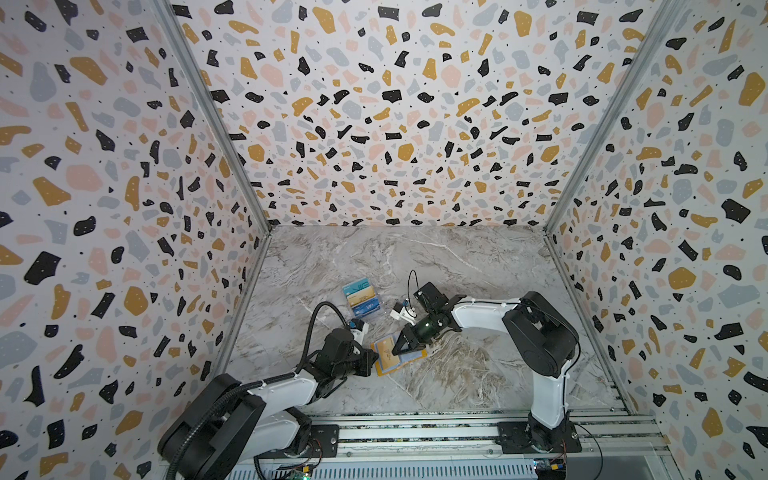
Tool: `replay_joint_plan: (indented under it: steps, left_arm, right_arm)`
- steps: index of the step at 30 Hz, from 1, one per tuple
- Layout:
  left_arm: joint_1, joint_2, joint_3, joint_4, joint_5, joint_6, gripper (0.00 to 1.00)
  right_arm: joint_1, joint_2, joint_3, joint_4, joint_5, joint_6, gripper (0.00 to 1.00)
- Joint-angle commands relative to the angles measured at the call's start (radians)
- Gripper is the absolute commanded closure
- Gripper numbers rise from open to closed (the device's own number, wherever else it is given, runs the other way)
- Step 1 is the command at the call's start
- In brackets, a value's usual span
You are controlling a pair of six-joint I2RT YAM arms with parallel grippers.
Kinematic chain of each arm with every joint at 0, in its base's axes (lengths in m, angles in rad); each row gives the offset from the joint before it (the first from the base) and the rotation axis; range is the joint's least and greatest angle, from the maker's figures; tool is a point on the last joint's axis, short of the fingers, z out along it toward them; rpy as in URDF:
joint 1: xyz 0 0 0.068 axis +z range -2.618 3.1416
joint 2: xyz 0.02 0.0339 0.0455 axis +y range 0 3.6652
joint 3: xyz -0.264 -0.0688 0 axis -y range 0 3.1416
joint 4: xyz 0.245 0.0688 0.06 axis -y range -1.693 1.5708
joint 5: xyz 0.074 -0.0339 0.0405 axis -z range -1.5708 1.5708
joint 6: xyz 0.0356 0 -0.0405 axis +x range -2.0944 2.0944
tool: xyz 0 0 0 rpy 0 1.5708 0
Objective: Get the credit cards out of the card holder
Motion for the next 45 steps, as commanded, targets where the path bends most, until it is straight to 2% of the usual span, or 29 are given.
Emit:
replay_joint_plan:
  steps: [1,14,19,22,28,45]
  left_arm:
    - [-0.007,0.009,-0.023,-0.07,0.008,0.02,1.0]
    - [-0.007,-0.002,-0.026,-0.066,0.013,0.02,1.0]
    - [-0.007,-0.004,-0.027,-0.066,0.012,0.02,1.0]
    - [-0.007,0.003,-0.025,-0.067,0.013,0.02,1.0]
    - [-0.007,0.005,-0.022,-0.067,0.011,0.02,1.0]
    - [-0.007,0.018,-0.019,-0.068,0.011,0.023,1.0]
  right_arm:
    - [0.001,-0.056,0.026,0.045,-0.039,0.009,0.77]
    - [0.065,0.008,0.037,0.126,-0.048,0.073,0.77]
    - [0.071,0.018,0.053,0.081,0.017,0.055,0.77]
    - [0.081,0.032,0.111,-0.04,0.134,-0.008,0.77]
    - [0.079,0.012,0.132,-0.098,0.183,-0.038,0.73]
    - [0.039,-0.015,0.148,-0.156,0.163,-0.065,0.71]
